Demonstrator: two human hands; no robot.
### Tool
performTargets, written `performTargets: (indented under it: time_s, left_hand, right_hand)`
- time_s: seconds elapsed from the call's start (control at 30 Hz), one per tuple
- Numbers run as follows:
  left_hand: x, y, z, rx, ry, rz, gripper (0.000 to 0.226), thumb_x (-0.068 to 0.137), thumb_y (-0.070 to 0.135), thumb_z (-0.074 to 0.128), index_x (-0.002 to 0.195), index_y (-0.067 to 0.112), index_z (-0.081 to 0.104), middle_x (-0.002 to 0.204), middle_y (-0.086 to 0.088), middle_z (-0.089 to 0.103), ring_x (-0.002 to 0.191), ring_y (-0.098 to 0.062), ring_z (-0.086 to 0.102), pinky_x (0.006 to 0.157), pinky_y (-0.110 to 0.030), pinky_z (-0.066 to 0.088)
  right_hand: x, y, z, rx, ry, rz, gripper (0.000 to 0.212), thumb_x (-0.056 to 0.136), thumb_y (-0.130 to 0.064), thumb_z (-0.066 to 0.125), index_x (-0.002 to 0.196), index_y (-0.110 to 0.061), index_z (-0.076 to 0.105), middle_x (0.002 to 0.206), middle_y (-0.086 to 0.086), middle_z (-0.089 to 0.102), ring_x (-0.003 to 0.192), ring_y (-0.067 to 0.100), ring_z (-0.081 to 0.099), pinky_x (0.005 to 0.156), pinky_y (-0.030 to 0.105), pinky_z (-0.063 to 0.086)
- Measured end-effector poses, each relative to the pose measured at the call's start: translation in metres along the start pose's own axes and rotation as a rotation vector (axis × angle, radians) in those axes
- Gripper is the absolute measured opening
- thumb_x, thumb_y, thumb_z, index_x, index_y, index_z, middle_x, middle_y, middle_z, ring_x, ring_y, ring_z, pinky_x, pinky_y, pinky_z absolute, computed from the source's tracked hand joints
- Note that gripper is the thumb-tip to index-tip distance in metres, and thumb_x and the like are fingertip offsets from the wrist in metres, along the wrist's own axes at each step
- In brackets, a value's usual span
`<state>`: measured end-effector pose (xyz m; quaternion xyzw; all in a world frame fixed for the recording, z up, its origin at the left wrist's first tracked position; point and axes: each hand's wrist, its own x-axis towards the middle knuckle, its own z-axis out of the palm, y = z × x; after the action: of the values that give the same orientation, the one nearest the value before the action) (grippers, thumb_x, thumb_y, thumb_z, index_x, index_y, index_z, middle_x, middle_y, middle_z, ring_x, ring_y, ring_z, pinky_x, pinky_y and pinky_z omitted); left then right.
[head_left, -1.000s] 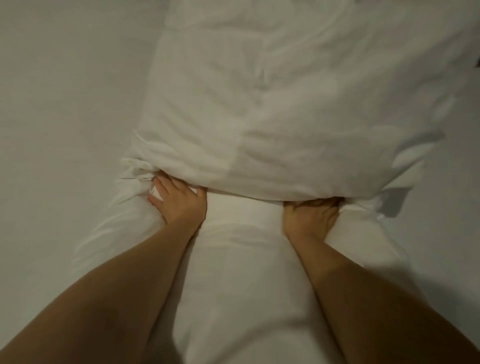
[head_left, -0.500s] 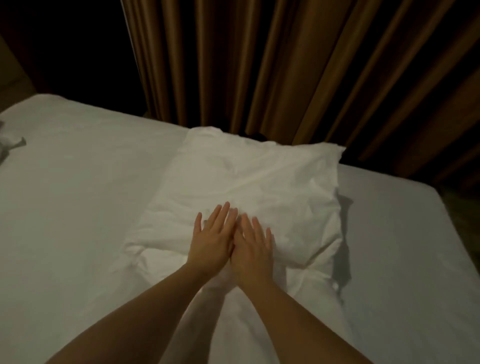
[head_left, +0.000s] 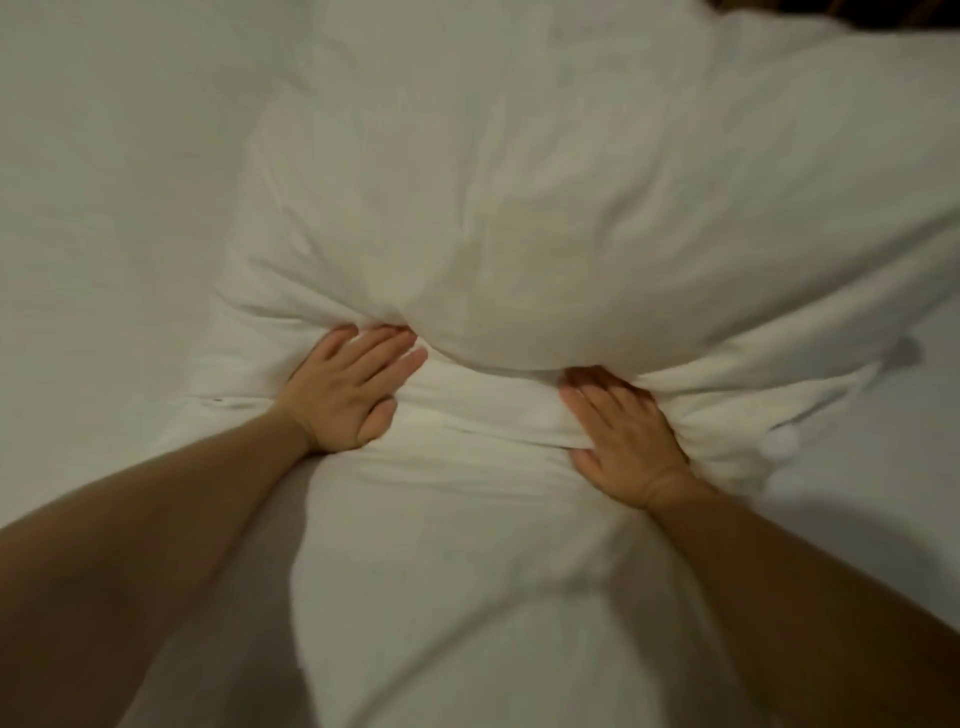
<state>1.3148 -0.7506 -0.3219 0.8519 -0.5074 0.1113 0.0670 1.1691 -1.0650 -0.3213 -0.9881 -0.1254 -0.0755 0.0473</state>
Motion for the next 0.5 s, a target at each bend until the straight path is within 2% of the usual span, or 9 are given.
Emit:
performTargets:
  time_s: [0.1,0.17,0.23,0.33,0.5]
  left_hand:
    - [0.001,-0.002,0.024,-0.015,0.032,0.009,0.048,0.083,0.029,0.039,0.126,0.011,0.047,0.123,-0.008,0.045,0.110,-0.029,0.044,0.091,-0.042,0.033]
    - [0.004,-0.004,0.031,-0.022,0.019,0.017,0.046,0.082,0.029,0.038,0.124,0.011,0.047,0.119,-0.008,0.043,0.106,-0.030,0.044,0.089,-0.042,0.032]
    - [0.006,-0.006,0.032,-0.026,0.017,0.013,0.047,0.083,0.029,0.037,0.124,0.010,0.047,0.120,-0.009,0.043,0.107,-0.030,0.044,0.090,-0.042,0.033]
    - [0.005,-0.003,0.029,-0.013,-0.034,-0.001,0.049,0.085,0.029,0.037,0.129,0.009,0.046,0.126,-0.012,0.045,0.113,-0.030,0.044,0.093,-0.044,0.033]
    - [0.010,0.014,-0.007,0.005,-0.153,-0.057,0.053,0.085,0.028,0.038,0.135,0.008,0.041,0.131,-0.019,0.055,0.124,-0.029,0.040,0.097,-0.050,0.036]
  right_hand:
    - [0.006,0.002,0.022,0.065,0.021,0.020,0.065,0.068,-0.039,0.043,0.129,-0.013,0.043,0.122,0.007,0.056,0.104,0.022,0.043,0.081,0.031,0.040]
    - [0.009,0.004,0.027,0.114,0.019,0.028,0.063,0.069,-0.036,0.043,0.127,-0.012,0.044,0.112,0.014,0.065,0.098,0.022,0.043,0.077,0.029,0.036]
    - [0.012,0.007,0.026,0.134,0.029,0.020,0.063,0.069,-0.035,0.044,0.127,-0.010,0.044,0.114,0.015,0.064,0.098,0.024,0.043,0.076,0.030,0.033]
    - [0.012,0.005,0.025,0.091,-0.031,0.013,0.067,0.069,-0.037,0.044,0.129,-0.008,0.044,0.125,0.011,0.053,0.106,0.026,0.042,0.082,0.032,0.032]
    - [0.009,-0.009,-0.013,0.057,-0.116,0.070,0.070,0.073,-0.037,0.044,0.136,-0.009,0.036,0.132,0.018,0.054,0.122,0.029,0.041,0.098,0.037,0.027]
